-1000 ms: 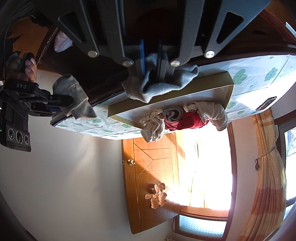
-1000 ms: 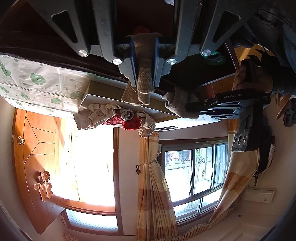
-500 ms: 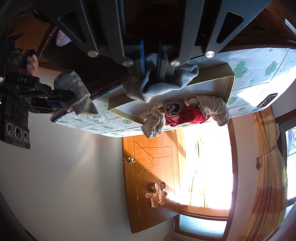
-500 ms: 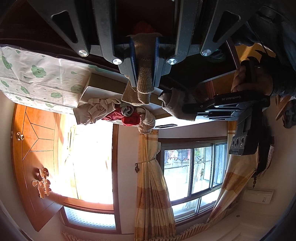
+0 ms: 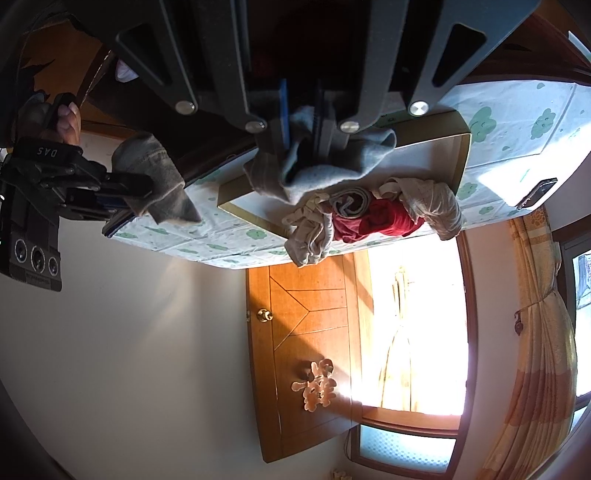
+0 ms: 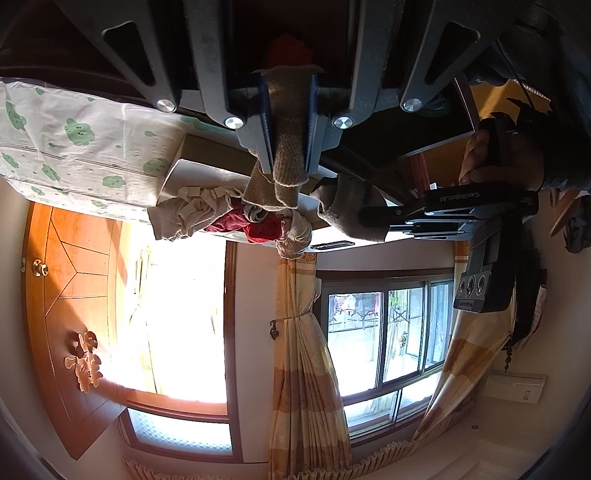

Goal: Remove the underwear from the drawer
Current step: 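Carry both held socks over the beige tray with both grippers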

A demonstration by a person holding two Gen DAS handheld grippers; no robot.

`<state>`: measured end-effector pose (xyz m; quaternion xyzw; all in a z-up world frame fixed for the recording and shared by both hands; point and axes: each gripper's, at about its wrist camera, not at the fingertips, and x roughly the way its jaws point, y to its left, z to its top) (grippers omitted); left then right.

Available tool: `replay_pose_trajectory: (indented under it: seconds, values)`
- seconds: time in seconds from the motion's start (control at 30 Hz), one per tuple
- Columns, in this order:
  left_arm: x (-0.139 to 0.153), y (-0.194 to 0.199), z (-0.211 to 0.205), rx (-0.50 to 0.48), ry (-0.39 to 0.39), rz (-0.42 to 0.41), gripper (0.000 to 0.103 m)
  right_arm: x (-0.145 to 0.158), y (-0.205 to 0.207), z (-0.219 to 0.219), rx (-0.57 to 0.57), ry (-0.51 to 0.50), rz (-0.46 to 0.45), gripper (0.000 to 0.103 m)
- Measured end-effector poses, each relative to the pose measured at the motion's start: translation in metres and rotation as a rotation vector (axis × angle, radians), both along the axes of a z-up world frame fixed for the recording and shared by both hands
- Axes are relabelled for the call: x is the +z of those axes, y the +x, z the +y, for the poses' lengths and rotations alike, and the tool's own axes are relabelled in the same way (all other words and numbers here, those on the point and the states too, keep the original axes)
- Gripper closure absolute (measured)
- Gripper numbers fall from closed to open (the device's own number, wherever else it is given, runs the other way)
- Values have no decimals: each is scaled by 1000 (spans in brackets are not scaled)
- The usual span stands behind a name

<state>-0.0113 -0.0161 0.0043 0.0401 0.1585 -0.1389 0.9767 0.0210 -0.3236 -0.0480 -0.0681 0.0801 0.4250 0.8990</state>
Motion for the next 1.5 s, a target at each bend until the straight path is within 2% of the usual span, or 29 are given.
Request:
replay_pose_trajectory:
  seconds: [0.5, 1.5]
  values:
    - [20, 12, 1, 4, 3, -25, 95, 19, 9, 3, -1, 0, -28, 85]
    - [30, 77, 2, 17, 4, 79, 95, 48, 57, 18, -6, -1, 15, 85]
